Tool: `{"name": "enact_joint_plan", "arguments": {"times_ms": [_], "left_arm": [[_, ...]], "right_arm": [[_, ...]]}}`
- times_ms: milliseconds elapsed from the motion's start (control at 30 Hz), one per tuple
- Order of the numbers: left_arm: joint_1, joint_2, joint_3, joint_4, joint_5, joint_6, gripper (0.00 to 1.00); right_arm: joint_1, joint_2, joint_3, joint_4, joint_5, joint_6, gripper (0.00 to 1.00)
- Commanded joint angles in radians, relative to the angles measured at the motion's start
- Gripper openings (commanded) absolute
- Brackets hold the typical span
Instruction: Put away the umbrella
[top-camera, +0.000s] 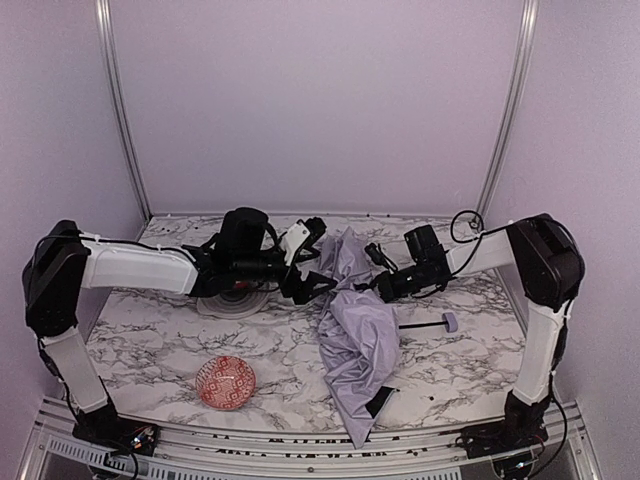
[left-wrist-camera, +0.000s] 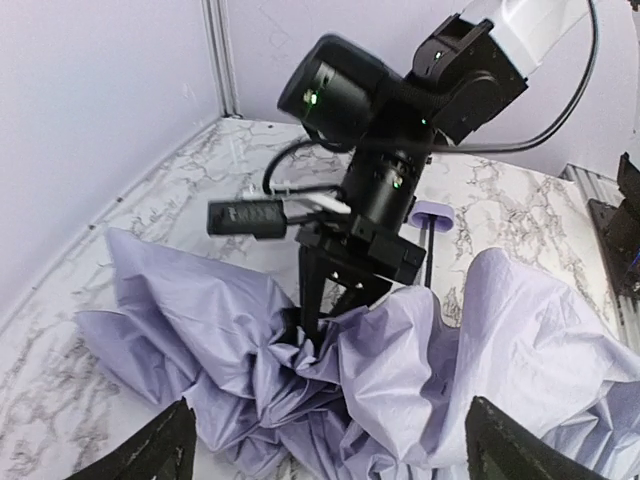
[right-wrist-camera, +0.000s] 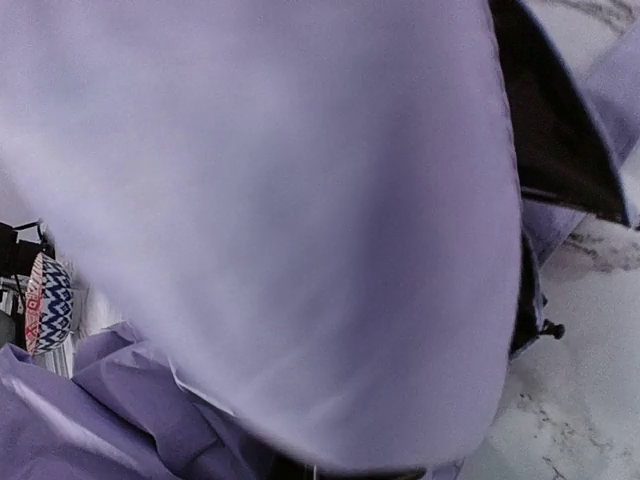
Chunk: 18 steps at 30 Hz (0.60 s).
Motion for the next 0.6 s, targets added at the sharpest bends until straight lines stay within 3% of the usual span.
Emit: {"name": "enact_joint_plan", "arguments": {"times_ms": [0, 67, 133, 200, 333, 567], "left_arm": [[-0.108, -0.126, -0.056, -0.095, -0.121, 0.245, 0.88], [-0.181, -0.136, -0.061, -0.166, -0.055, 0.369, 0.76], [-0.236, -0.103, -0.028, -0.349, 0.025, 0.505, 0.71], [-0.273, -0.054, 0.005, -0.451, 0.027, 0.571, 0.72], [-0.313, -0.004, 0.017, -0.508, 0.080, 0.692, 0.89], [-0.358, 0.092, 0.051, -0.516, 0.057, 0.761, 0.90]], "right_arm": [[0.015, 0.049, 0.034, -0.022, 0.001, 0.012, 0.00], [0.015, 0.058, 0.031, -0.028, 0.019, 0.011, 0.00], [0.015, 0.066, 0.034, -0.037, 0.025, 0.006, 0.00], [0.014, 0.076, 0.041, -0.047, 0.031, 0.000, 0.00], [0.015, 0.106, 0.079, -0.078, 0.061, -0.013, 0.00], [0.020, 0.108, 0.098, -0.067, 0.084, -0.006, 0.00]]}}
